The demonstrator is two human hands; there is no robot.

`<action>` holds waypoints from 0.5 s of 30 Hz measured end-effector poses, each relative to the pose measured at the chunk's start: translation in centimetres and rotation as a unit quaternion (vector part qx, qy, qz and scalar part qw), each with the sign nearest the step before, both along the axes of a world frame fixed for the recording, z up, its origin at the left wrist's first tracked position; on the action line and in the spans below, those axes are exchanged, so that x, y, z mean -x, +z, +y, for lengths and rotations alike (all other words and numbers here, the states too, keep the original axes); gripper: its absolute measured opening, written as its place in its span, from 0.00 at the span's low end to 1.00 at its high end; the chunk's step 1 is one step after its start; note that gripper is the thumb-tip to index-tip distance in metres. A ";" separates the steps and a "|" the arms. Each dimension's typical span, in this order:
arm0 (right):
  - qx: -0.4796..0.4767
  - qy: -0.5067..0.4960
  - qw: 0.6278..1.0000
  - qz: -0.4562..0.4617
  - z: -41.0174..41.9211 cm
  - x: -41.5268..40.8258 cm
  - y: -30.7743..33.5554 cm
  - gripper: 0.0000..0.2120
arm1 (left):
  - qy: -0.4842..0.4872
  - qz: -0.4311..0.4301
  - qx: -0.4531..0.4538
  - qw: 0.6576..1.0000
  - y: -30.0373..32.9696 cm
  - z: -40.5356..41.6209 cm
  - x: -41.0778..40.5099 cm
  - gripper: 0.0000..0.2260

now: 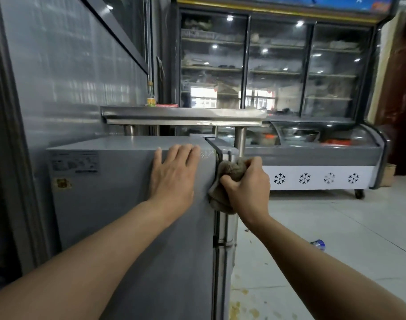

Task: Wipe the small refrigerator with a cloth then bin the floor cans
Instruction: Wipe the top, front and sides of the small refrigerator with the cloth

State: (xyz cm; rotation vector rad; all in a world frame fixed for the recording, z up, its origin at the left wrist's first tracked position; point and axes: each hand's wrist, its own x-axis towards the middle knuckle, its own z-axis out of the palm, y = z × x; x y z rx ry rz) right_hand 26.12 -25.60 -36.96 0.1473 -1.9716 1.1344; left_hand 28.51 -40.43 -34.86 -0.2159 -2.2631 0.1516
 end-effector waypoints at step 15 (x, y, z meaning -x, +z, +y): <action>-0.123 -0.052 0.987 0.085 0.6 0.4 2.8 0.12 | -0.024 0.019 -0.010 0.999 1.4 0.5 0.0 0.19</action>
